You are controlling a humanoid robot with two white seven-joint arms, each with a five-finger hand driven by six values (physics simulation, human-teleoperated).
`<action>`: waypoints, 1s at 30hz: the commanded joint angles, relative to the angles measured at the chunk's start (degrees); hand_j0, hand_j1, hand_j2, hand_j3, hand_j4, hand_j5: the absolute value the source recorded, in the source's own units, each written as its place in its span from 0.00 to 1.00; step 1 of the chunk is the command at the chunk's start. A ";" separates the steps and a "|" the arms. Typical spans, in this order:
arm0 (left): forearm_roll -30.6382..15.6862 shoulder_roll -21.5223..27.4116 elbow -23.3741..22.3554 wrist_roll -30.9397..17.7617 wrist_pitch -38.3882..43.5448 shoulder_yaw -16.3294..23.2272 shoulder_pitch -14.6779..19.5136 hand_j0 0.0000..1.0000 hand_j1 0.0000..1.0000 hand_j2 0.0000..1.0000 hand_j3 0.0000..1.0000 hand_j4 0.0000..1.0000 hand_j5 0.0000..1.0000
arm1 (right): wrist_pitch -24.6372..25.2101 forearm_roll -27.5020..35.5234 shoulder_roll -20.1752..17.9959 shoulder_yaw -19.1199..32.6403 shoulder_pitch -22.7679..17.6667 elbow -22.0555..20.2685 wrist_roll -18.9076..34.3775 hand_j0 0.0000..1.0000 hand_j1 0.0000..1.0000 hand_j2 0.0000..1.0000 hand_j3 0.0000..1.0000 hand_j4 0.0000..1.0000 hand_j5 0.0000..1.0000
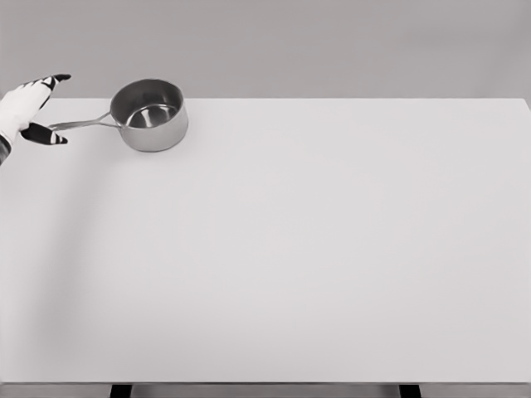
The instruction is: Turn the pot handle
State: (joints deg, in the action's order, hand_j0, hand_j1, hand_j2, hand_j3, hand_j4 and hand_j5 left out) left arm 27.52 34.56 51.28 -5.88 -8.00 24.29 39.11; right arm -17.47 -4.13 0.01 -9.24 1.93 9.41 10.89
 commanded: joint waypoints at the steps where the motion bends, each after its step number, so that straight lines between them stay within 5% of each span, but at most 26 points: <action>1: -0.10 0.06 -0.66 0.08 0.00 -0.04 0.17 1.00 1.00 1.00 1.00 1.00 1.00 | -0.02 0.00 -0.01 0.01 0.00 -0.01 0.01 1.00 1.00 1.00 1.00 1.00 1.00; 30: -1.06 -0.81 -3.74 -0.01 -2.20 0.05 2.55 1.00 1.00 1.00 1.00 1.00 1.00 | -0.02 0.00 -0.01 0.01 0.00 -0.01 0.01 1.00 1.00 1.00 1.00 1.00 1.00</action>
State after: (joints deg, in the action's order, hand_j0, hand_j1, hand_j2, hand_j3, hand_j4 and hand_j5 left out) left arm 26.64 33.66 47.14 -5.88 -9.54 24.40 41.66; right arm -17.45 -4.12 0.01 -9.24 1.93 9.41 10.88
